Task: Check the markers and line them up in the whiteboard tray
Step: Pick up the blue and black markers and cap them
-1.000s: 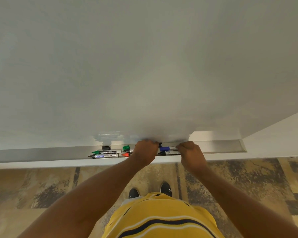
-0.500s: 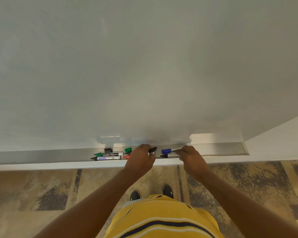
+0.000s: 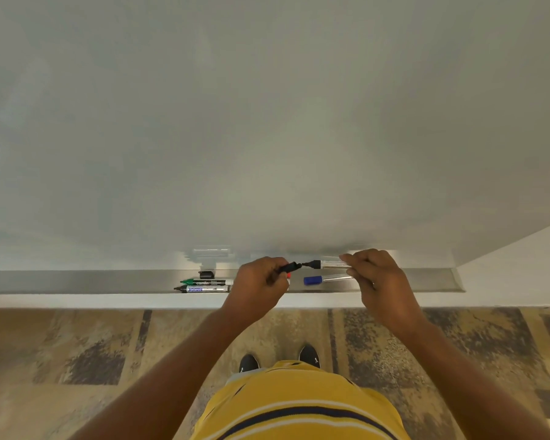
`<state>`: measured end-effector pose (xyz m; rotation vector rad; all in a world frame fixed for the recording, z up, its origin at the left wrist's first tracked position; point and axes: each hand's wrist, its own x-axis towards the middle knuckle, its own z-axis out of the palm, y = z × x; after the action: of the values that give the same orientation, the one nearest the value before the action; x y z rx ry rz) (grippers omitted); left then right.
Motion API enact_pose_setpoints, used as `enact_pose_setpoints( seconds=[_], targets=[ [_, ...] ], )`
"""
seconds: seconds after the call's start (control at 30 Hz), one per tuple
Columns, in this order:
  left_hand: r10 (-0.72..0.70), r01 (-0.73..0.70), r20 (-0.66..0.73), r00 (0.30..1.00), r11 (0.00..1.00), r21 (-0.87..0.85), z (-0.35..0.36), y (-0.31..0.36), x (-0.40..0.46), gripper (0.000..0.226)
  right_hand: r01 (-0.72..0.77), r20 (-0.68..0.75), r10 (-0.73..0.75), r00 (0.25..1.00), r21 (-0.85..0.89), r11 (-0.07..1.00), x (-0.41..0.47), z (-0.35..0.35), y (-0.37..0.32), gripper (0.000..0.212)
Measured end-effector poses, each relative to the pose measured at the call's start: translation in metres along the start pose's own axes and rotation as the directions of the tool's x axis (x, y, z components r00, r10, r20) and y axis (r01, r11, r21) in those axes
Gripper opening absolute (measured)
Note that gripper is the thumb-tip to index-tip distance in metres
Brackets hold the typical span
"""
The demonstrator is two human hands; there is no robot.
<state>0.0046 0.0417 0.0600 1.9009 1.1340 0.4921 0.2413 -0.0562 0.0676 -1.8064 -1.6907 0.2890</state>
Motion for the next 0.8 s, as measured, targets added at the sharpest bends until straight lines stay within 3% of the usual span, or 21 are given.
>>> enact_pose_setpoints(
  seconds=[0.37,0.6,0.8],
  targets=[
    [0.11,-0.119,0.063,0.992,0.979,0.164,-0.004,0.012,0.003,0.018,0.089,0.059,-0.085,0.995,-0.074,0.993,0.006,0.002,-0.012,0.044],
    [0.152,-0.155,0.048,0.987,0.986,0.056,-0.011,0.019,0.001,0.021,0.09,0.035,-0.088,0.996,-0.055,0.994,0.012,-0.001,-0.021,0.043],
    [0.098,-0.098,-0.015,0.995,0.995,0.003,-0.009,0.024,0.003,0.019,0.052,-0.068,-0.051,0.996,0.012,0.999,0.01,0.004,-0.028,0.042]
  ],
)
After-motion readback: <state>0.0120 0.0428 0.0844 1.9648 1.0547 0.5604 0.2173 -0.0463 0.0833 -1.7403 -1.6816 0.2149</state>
